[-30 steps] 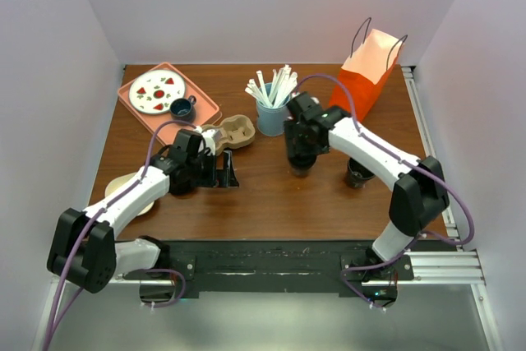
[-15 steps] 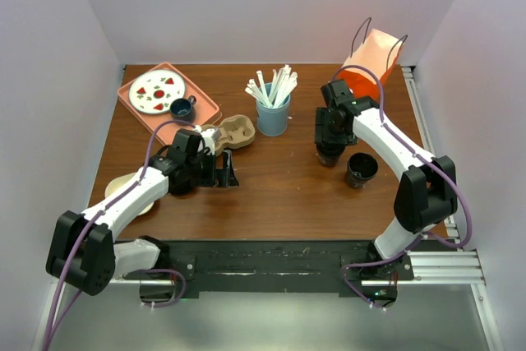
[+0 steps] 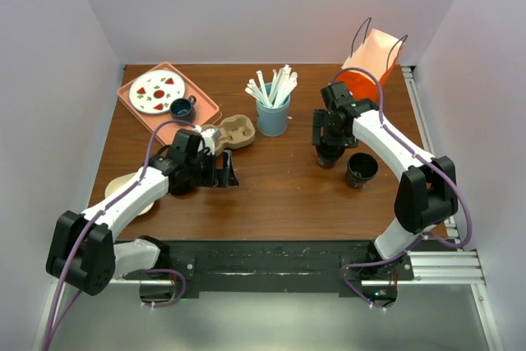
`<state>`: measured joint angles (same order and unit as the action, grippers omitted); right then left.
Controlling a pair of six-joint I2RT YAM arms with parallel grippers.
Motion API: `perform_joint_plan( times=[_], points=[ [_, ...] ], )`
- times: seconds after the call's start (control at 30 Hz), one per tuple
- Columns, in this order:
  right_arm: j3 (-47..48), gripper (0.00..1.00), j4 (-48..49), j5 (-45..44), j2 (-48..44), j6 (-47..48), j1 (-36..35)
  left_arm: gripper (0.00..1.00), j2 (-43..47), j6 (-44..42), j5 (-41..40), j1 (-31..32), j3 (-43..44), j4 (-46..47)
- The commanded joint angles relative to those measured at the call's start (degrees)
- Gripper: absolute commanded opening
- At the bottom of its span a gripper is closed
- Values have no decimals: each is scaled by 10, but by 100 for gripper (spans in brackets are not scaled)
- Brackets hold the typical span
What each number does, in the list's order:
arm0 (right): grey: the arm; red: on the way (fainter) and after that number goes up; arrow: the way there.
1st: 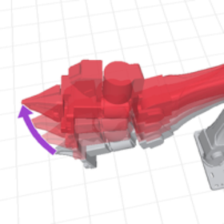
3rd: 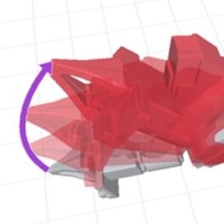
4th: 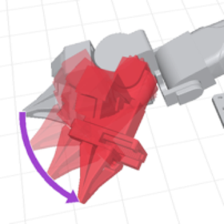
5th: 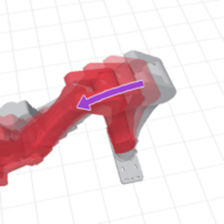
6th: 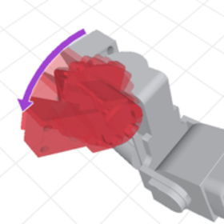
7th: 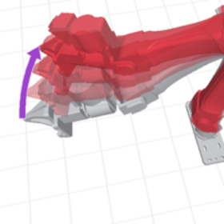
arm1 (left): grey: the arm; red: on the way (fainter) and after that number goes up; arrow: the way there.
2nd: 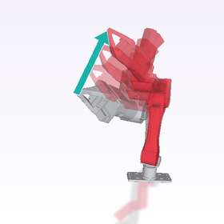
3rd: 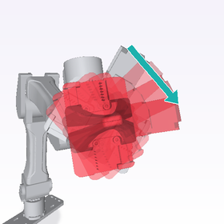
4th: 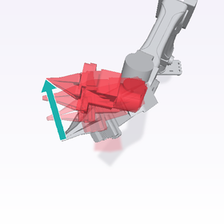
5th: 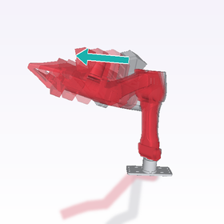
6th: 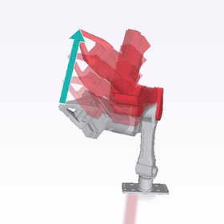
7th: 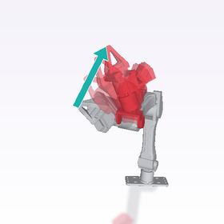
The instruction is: Pack the takeout coffee
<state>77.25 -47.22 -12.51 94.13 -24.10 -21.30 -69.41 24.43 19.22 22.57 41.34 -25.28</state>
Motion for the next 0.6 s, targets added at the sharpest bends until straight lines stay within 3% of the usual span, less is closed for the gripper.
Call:
perform_joint_plan(
  times=[0.0, 0.37, 0.57],
  points=[
    [11, 88, -17, -3, -9, -9, 1, 99, 14, -9, -4, -2, 0, 13],
    [196, 93, -103, -20, -35, -23, 0, 99, 26, -12, 1, -2, 1, 18],
    [381, 92, -151, -123, -9, -30, 9, 99, 45, -6, -9, -2, 5, 9]
  ],
)
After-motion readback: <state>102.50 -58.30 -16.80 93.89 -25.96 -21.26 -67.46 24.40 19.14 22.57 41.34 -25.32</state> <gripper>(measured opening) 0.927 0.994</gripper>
